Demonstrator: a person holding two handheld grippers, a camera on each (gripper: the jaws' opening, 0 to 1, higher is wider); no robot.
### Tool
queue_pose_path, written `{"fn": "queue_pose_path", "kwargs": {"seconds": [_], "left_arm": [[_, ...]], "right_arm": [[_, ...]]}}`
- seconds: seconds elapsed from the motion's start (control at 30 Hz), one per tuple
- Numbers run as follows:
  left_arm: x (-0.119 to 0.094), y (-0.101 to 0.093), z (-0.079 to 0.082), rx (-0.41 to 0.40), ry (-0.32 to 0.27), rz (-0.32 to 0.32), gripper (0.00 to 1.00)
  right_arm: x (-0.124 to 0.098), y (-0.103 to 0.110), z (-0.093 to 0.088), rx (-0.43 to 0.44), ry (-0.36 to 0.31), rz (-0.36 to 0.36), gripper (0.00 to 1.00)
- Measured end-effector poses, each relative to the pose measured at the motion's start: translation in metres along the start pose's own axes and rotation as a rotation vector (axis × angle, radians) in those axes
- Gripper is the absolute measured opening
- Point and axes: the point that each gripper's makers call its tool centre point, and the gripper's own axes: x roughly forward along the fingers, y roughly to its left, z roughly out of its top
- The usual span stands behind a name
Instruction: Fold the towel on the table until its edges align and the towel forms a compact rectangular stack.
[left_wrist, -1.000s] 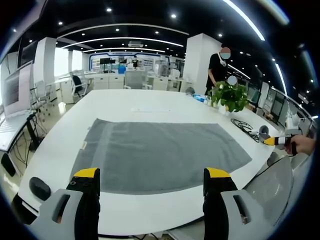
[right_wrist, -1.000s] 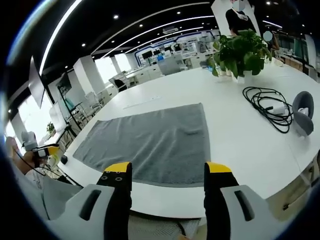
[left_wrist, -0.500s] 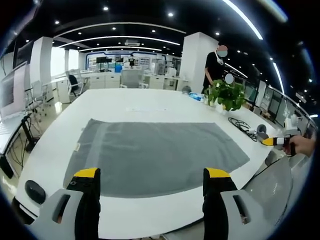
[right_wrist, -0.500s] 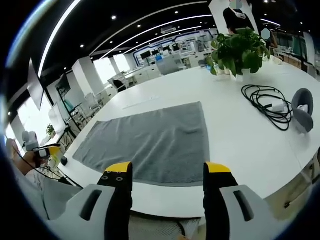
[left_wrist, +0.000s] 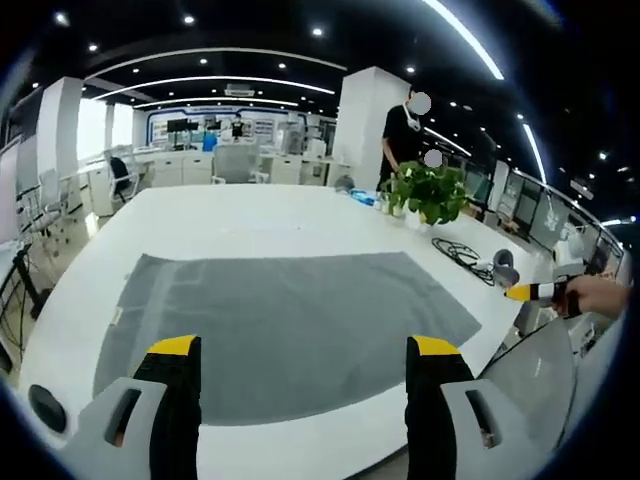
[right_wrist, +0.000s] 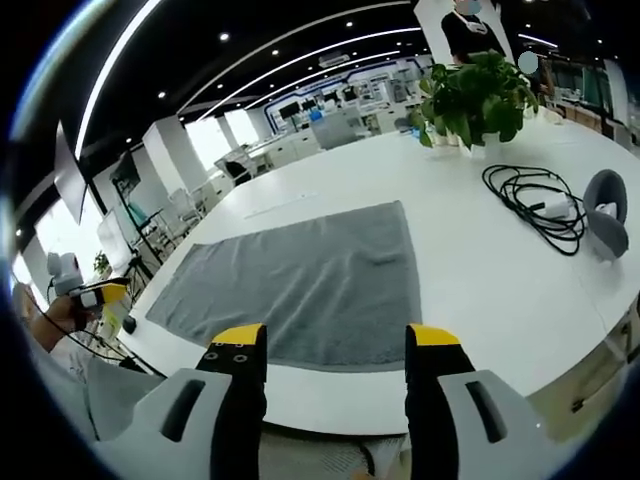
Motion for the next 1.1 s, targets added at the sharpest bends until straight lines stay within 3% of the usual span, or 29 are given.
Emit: {"fn": "queue_pose_path", "kwargs": {"seconds": [0.1,0.2,0.47,0.57,0.87,1.1], "left_arm": [[0.004,-0.009,0.009,-0.065,-0.043,-0.028,0.87],[0.012,-0.014,0.010,-0.028,-0.029,-0.035,0.87],[0.035,-0.059,0.016,0.028,-0.016,-0.160,0.87],[0.040,-0.078,0.021,0.004,-0.033,-0.221,0.86],[0.053,-0.116,0.024,0.091,-0.010,-0.319,0.85],[0.060,-0.143,0.032,0.120,-0.018,-0.405,0.85]], "right_arm": [[-0.001,0.000,0.001,0.001,-0.002,0.000,0.55],[0.000,-0.003,0.002,0.000,-0.004,-0.003,0.55],[0.001,-0.009,0.012,-0.017,-0.011,-0.007,0.55],[0.003,-0.015,0.016,-0.018,-0.016,-0.011,0.54],[0.005,-0.022,0.027,-0.029,-0.022,-0.016,0.54],[0.010,-0.028,0.049,-0.039,-0.046,-0.008,0.54]]}}
